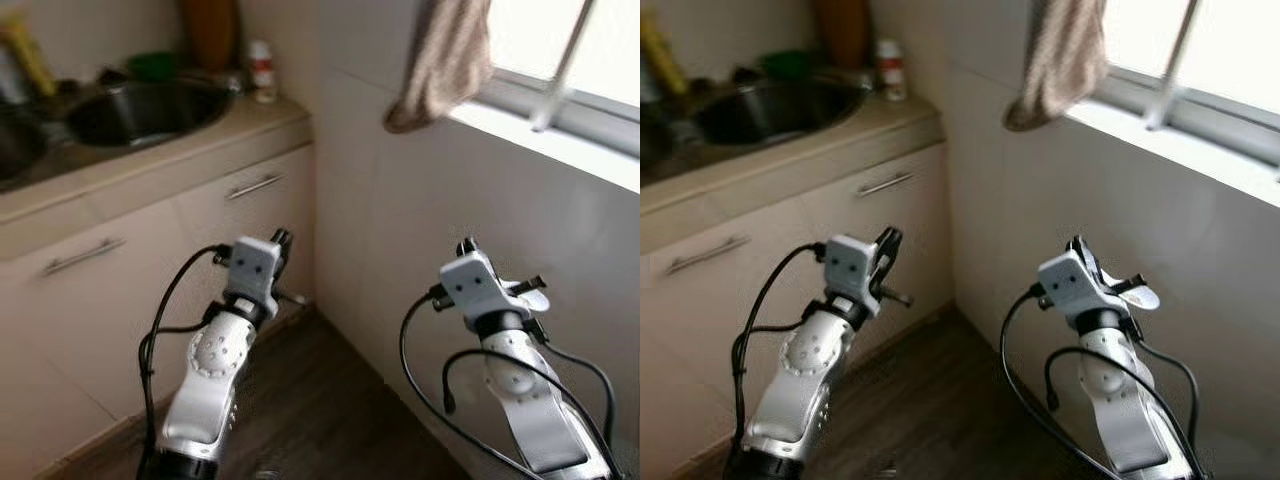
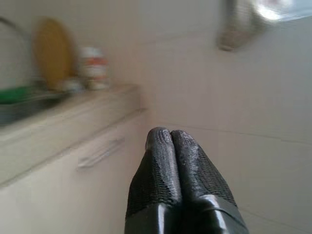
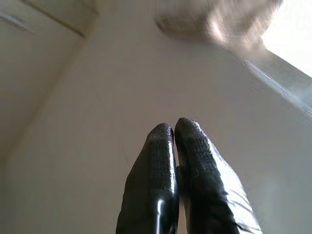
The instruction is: Kitchen organization
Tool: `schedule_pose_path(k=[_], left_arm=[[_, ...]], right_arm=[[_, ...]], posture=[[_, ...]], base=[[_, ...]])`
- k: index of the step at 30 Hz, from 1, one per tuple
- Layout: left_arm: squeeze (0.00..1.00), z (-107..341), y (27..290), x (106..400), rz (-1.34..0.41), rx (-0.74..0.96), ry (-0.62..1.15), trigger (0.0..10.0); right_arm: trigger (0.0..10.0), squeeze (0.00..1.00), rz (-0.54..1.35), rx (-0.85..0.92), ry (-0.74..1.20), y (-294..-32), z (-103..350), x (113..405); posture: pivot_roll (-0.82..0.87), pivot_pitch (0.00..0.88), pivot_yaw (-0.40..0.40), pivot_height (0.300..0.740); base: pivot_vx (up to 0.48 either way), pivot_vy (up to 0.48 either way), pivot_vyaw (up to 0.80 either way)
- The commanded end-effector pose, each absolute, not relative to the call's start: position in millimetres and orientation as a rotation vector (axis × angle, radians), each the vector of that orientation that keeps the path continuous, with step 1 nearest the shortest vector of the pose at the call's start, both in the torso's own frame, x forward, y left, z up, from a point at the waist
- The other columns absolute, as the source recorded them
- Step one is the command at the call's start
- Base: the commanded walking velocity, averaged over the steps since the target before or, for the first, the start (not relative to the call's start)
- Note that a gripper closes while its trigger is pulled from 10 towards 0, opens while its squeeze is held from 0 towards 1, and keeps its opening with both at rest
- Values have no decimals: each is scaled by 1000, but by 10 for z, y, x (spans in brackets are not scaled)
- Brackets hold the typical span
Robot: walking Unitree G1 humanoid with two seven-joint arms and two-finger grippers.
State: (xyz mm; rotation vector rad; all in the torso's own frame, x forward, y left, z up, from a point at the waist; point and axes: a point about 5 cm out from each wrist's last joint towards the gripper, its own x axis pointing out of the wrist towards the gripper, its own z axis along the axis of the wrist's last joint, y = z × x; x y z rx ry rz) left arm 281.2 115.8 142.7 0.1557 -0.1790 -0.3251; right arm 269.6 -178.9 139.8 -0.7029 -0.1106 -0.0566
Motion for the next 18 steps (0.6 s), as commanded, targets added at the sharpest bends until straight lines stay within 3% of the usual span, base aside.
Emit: schedule_pose_path(k=[1,18], left_arm=[[0,1442,1244,2812,-303,174,-188,10000],[0,1509,1285,2813,-288,161,-237,10000]], right_arm=[[0,0,-52,-675,-160,-1719,1479,2715],[0,0,-64,-657,-322,-1611,1713,2796]], posture=[[111,0,-51,740],[121,0,-53,740]], base=[[0,0,800],[0,0,800]])
